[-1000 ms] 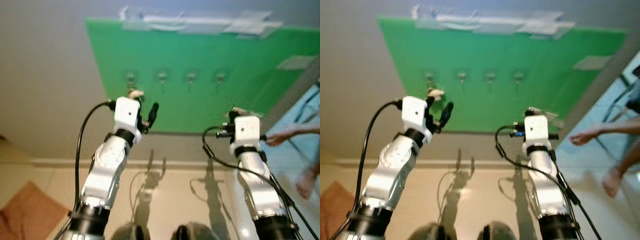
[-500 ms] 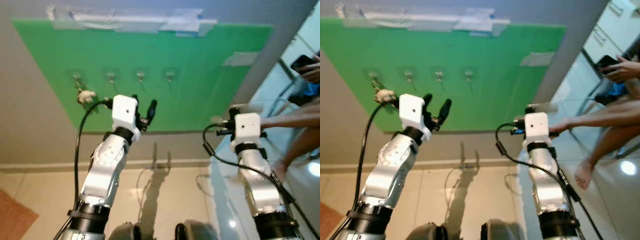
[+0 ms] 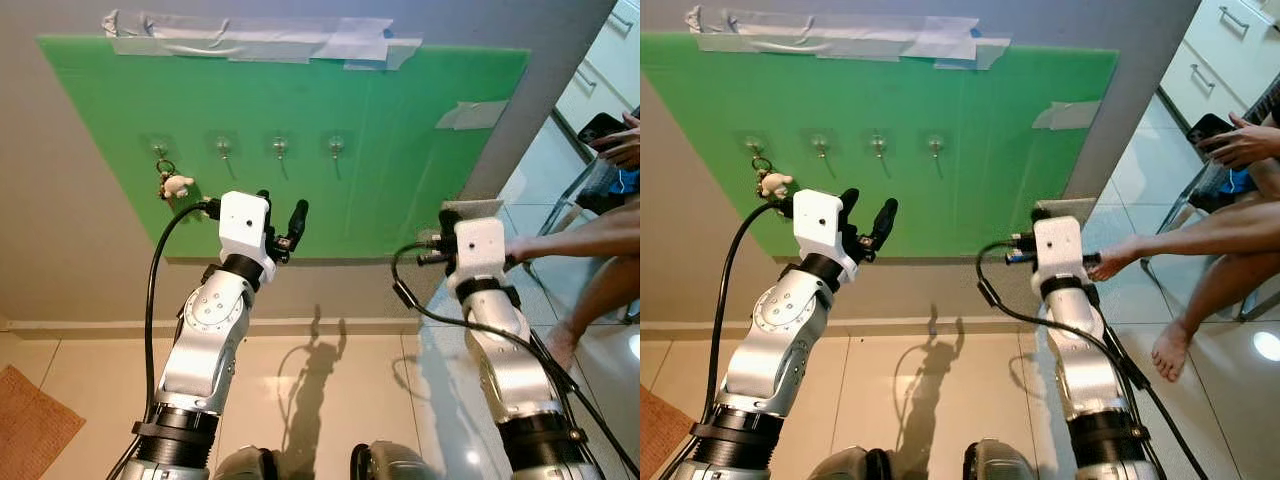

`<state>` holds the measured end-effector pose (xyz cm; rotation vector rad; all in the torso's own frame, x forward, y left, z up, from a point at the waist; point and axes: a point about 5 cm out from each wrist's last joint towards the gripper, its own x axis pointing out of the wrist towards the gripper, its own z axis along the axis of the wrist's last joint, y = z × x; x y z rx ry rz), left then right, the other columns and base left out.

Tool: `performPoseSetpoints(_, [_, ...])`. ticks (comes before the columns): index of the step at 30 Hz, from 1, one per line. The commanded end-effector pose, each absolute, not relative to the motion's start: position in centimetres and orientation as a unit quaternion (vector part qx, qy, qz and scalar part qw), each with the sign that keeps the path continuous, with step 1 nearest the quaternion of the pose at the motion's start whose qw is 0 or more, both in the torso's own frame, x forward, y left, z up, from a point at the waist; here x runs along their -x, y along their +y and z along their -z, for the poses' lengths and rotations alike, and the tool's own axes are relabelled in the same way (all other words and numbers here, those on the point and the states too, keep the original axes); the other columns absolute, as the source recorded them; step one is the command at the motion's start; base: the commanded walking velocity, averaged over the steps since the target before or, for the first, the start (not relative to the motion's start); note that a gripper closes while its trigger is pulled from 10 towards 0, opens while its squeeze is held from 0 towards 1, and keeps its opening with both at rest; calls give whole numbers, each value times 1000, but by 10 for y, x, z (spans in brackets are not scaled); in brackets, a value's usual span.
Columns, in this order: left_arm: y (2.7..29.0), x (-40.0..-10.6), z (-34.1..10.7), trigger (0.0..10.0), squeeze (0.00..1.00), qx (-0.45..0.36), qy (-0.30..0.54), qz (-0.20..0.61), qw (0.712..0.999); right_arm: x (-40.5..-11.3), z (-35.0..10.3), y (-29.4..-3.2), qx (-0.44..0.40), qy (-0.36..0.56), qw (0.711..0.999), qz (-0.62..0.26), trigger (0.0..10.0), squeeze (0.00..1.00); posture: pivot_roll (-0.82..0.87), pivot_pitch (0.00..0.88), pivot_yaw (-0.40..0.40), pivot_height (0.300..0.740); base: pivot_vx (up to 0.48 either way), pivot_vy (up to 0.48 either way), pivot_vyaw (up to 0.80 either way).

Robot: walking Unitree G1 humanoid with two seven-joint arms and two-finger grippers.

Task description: Hang keys on a hook

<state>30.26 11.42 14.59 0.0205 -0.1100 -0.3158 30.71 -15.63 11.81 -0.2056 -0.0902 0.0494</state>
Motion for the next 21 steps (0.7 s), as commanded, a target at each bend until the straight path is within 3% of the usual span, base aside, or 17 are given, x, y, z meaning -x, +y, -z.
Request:
performPoseSetpoints(1, [115, -302, -145, 10000, 0, -13, -53, 156, 986, -312, -123, -146, 98, -54, 992, -56, 10000, 0, -147, 135, 11, 740, 0, 0, 0])
performPoseSetpoints(7, [122, -293, -136, 10000, 0, -35, -37, 168, 984, -326, -143, -122, 85, -80, 986, -118, 10000, 0, -137, 148, 4, 740, 0, 0, 0])
performPoseSetpoints(21, [132, -273, -126, 10000, 0, -62, -26, 154, 986, -334, -145, -112, 86, -73, 981, -156, 10000, 0, -93, 204, -44, 740, 0, 0, 0])
